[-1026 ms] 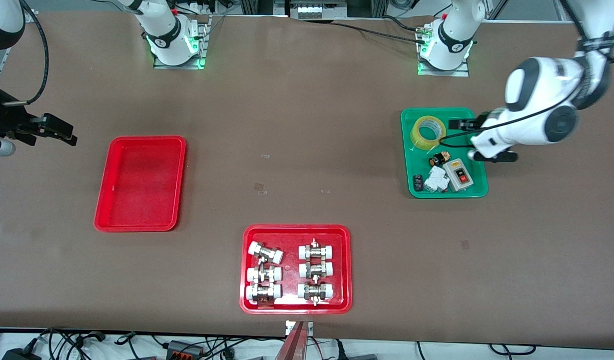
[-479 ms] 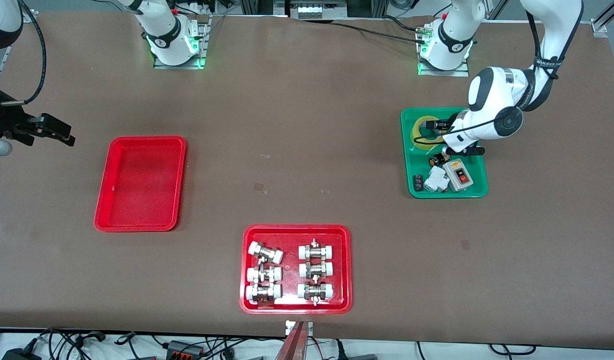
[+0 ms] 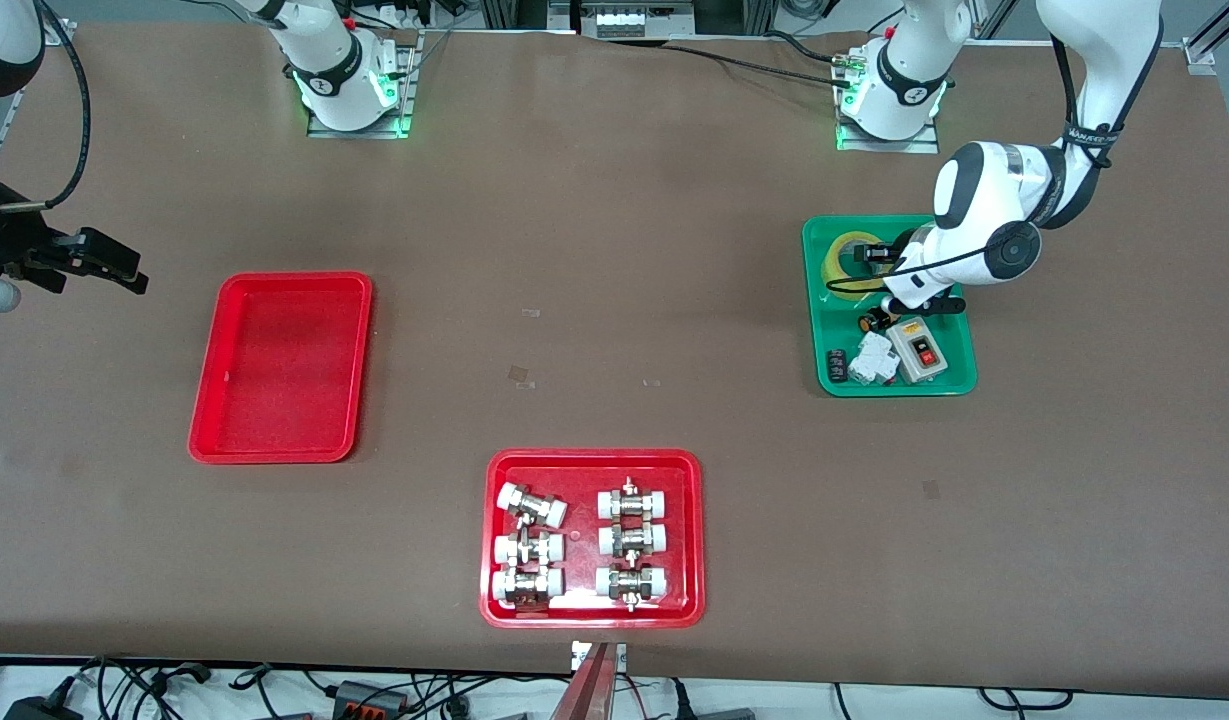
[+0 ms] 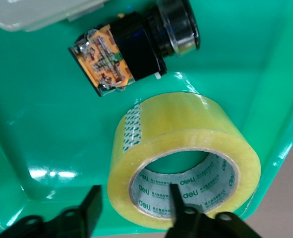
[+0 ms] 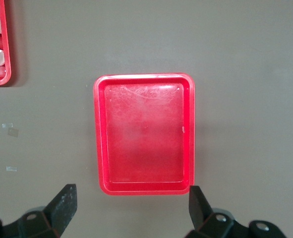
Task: Left arm passes tape to right arm into tray
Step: 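Grasp the tape roll rim with the left gripper and lift it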
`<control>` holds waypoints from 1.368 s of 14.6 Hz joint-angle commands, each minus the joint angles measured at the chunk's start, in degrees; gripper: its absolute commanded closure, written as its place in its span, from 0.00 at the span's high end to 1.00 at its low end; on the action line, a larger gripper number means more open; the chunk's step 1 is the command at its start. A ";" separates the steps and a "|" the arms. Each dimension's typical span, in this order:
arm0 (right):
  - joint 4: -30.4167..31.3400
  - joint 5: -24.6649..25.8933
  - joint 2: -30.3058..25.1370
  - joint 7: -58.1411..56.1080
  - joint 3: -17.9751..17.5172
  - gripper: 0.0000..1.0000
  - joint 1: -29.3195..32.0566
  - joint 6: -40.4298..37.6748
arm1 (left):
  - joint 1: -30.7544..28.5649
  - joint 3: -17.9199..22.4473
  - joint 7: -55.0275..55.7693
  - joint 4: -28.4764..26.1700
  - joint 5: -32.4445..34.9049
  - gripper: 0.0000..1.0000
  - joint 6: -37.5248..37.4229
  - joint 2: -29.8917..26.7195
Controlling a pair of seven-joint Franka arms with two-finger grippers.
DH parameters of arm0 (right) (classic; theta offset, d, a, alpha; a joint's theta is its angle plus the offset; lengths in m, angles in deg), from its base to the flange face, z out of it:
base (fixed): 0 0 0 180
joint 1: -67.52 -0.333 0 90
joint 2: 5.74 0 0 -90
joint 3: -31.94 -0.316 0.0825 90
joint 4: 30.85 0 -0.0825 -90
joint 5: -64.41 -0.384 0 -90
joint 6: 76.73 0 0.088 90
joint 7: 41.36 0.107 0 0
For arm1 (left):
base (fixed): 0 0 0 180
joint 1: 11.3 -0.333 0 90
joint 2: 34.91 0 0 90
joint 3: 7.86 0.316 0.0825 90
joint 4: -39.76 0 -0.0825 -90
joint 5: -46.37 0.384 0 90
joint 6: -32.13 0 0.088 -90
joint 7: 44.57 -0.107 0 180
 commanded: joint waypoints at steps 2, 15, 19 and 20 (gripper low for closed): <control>-0.46 -0.44 -0.36 0.35 -0.17 1.00 0.31 -0.57 | -0.48 -0.28 0.02 0.67 -1.00 0.12 0.08 0.41; -0.46 -0.70 -0.01 0.44 -0.61 1.00 -0.13 -1.53 | 0.66 -0.54 -0.43 26.39 -0.12 0.01 -27.22 -1.35; -0.46 -0.79 2.87 0.53 -0.96 1.00 -1.88 -3.12 | 7.15 -4.75 0.80 35.63 -1.00 0.01 -32.17 -0.65; -0.46 -0.62 3.50 0.53 -0.96 1.00 -3.63 -3.03 | 9.26 -5.46 3.07 37.74 -1.26 0.01 -32.26 -0.12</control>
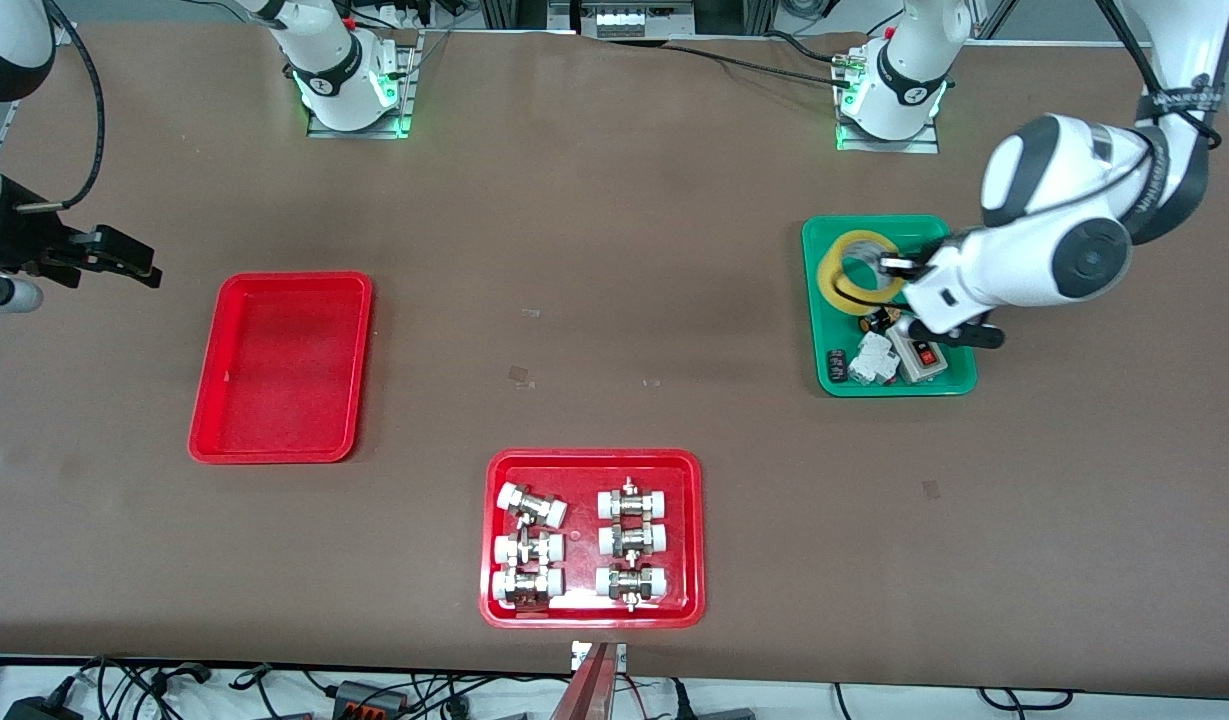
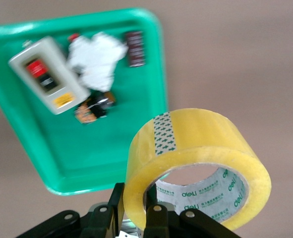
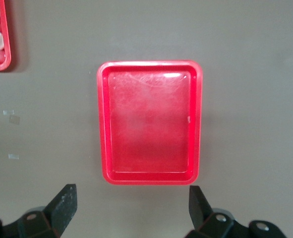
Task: Left arm passes tape to right arm into tray
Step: 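Carry the tape with the left gripper while the right gripper approaches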
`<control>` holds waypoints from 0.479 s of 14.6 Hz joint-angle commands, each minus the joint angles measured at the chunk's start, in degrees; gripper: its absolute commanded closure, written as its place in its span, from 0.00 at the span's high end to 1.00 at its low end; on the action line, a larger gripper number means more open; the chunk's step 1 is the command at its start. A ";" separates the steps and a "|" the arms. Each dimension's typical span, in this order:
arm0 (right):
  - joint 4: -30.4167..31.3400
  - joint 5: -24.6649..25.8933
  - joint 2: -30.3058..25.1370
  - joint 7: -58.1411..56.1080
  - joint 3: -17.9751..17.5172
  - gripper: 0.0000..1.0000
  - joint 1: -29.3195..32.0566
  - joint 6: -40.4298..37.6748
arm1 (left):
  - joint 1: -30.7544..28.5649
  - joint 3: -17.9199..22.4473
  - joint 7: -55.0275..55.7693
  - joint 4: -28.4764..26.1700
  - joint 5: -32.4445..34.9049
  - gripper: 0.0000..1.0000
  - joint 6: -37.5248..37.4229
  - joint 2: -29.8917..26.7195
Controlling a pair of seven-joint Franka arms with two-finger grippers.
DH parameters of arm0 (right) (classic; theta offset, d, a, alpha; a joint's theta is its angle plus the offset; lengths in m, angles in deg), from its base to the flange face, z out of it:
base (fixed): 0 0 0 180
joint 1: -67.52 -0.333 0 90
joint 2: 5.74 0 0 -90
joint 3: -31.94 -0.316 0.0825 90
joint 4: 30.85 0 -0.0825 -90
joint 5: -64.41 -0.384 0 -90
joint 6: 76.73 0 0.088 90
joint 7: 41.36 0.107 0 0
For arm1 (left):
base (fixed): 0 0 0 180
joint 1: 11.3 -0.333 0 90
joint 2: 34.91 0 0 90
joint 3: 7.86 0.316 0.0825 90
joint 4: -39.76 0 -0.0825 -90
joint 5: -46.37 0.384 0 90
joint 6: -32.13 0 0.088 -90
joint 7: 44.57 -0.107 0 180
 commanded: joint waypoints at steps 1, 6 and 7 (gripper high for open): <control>-0.50 -0.29 2.66 0.50 -0.19 1.00 -3.38 -0.53 | 6.96 -2.63 5.98 7.35 -2.77 0.01 -2.48 2.10; -1.72 -6.14 4.42 0.15 -0.28 1.00 -8.38 -0.44 | 20.33 -3.00 18.49 23.43 -10.40 0.00 -1.96 9.82; -1.72 -11.05 4.60 0.15 -0.28 1.00 -8.66 -0.62 | 22.27 -2.91 19.28 26.33 -13.22 0.00 -1.87 11.41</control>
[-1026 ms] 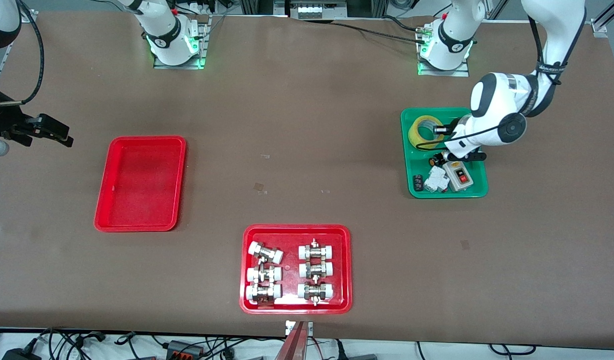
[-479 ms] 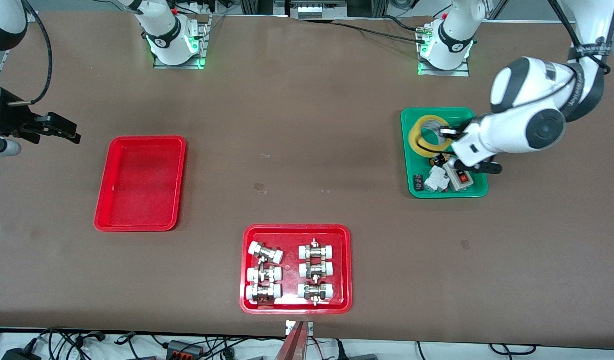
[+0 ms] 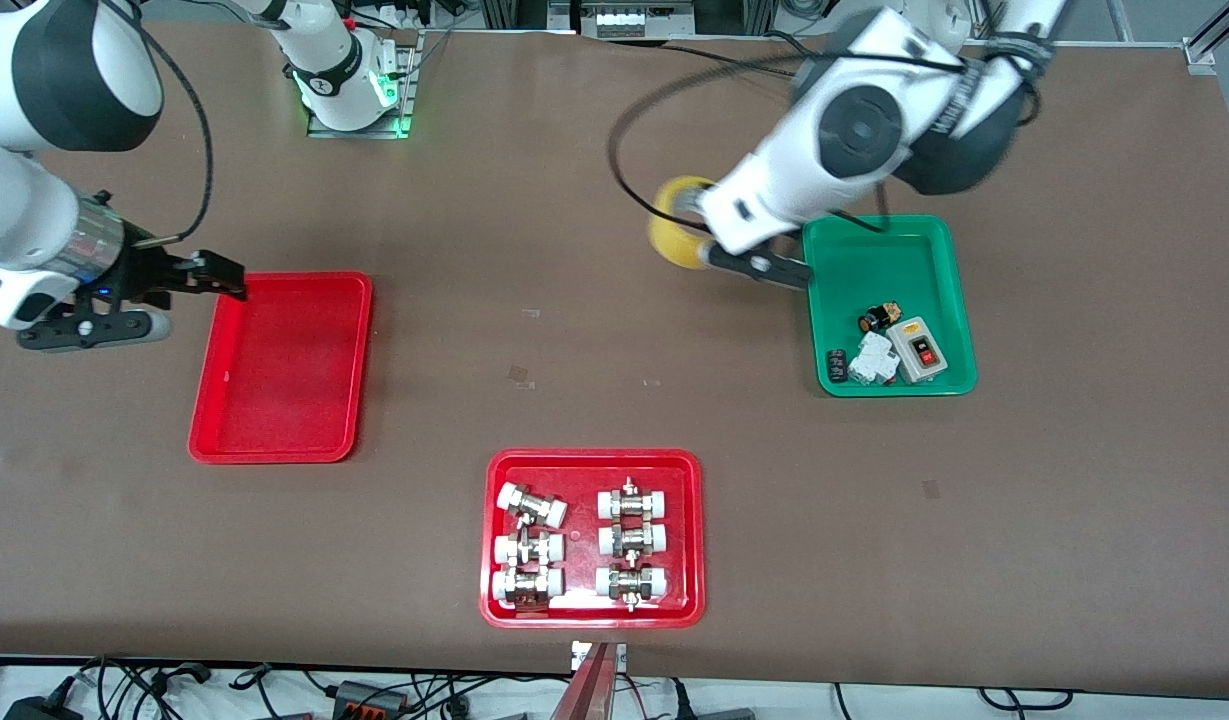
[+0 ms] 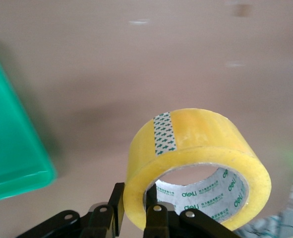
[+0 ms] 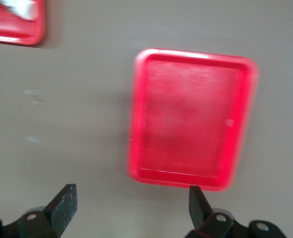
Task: Left arm passes tape to right arm into tray
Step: 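Carry the tape with the left gripper while the right gripper approaches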
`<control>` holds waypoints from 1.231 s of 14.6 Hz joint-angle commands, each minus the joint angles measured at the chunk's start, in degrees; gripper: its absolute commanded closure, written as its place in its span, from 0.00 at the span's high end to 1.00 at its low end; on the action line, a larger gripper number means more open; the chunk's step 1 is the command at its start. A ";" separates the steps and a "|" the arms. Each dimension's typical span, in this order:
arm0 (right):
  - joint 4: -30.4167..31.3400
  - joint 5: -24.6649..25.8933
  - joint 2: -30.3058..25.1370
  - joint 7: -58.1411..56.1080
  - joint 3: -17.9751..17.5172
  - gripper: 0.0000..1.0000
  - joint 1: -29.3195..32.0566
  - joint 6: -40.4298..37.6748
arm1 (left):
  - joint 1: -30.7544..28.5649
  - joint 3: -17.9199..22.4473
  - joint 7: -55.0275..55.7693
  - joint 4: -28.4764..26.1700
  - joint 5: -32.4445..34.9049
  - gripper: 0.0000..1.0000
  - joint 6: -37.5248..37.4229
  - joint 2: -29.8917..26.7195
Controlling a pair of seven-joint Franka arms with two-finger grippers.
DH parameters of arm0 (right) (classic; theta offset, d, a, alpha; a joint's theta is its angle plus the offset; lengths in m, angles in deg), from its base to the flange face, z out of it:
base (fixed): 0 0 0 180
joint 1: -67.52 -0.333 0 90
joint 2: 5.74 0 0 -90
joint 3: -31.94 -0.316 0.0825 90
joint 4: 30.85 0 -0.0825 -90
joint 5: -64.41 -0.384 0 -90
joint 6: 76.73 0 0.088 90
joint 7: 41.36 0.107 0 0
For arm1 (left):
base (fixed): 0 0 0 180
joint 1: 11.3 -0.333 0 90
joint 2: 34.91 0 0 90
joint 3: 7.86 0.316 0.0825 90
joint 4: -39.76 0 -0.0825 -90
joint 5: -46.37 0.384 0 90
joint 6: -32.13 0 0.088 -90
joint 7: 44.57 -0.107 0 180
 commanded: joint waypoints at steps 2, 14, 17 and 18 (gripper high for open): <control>-1.73 -12.75 1.55 -0.15 0.10 1.00 -2.97 -0.68 | 5.15 0.31 4.90 14.70 -6.84 0.00 0.02 8.33; -9.99 -40.26 3.13 3.95 -0.08 1.00 -13.43 1.07 | 0.85 0.84 8.88 17.72 -23.64 0.00 2.32 10.01; -10.08 -40.46 3.22 8.19 0.01 1.00 -17.83 5.02 | 0.32 0.84 8.79 17.72 -23.37 0.00 2.14 9.84; -10.08 -40.02 3.22 8.19 0.01 1.00 -17.92 5.38 | 0.06 0.84 8.62 17.72 -23.37 0.00 1.97 9.75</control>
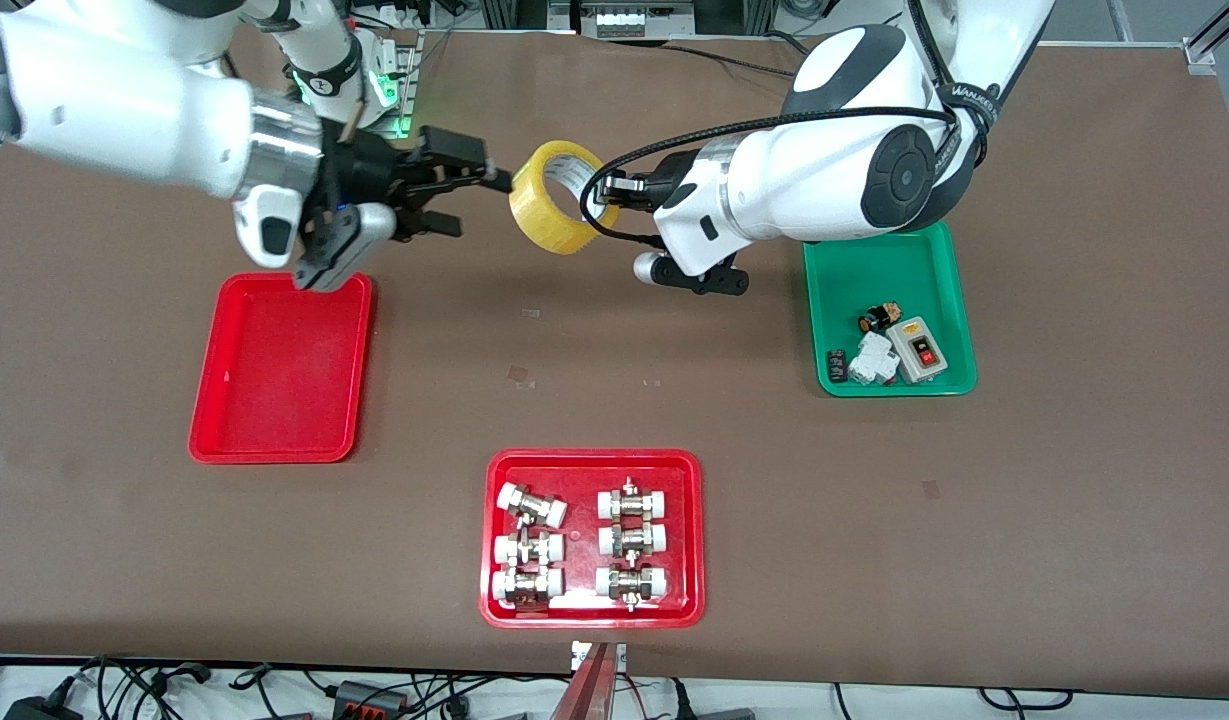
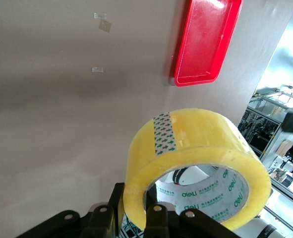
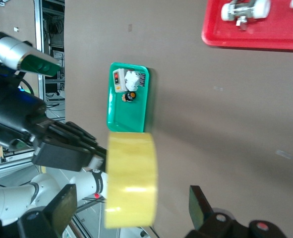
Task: Left arm passes tape to right arm into tray
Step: 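Carry the tape with the left gripper while the right gripper approaches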
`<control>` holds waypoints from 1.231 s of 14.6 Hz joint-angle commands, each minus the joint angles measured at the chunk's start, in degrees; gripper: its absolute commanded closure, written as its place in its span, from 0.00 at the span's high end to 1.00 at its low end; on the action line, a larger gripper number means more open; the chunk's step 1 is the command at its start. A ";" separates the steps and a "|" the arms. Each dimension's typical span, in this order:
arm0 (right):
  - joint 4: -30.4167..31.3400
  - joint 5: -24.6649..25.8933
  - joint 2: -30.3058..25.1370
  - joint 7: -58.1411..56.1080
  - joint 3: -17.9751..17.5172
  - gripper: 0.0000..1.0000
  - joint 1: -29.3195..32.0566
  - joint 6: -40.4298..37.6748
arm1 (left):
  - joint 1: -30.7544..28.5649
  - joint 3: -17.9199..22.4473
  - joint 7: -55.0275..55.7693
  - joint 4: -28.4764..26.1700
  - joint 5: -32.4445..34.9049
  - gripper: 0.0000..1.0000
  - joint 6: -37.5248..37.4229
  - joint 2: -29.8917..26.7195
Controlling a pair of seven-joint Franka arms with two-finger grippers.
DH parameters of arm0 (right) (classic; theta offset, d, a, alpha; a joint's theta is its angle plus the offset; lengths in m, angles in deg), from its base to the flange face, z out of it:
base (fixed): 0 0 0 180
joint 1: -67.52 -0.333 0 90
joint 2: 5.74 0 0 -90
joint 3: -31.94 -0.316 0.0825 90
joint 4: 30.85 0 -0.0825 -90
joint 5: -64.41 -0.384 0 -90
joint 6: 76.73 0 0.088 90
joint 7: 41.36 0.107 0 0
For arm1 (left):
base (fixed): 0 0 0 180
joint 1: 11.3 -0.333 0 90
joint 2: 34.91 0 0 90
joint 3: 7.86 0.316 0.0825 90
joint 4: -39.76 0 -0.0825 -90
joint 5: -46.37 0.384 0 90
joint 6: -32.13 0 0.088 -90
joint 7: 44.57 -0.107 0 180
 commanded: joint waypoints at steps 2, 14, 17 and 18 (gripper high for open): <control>-1.46 -0.90 1.77 1.14 0.56 1.00 -0.92 0.48 | -0.98 -0.29 0.24 1.99 -1.07 0.00 -1.20 0.39; -1.20 -1.69 3.88 1.32 0.48 1.00 -2.77 0.30 | -1.15 -0.29 -0.02 1.99 -0.99 0.00 -1.38 0.31; -1.11 -4.41 4.40 1.32 0.48 1.00 -2.68 0.30 | -1.16 -0.29 -0.02 1.99 -0.99 0.00 -1.38 0.31; -1.11 -5.63 5.01 1.23 0.56 1.00 -2.59 0.21 | -1.16 -0.29 -0.02 1.99 -0.99 0.00 -1.38 0.31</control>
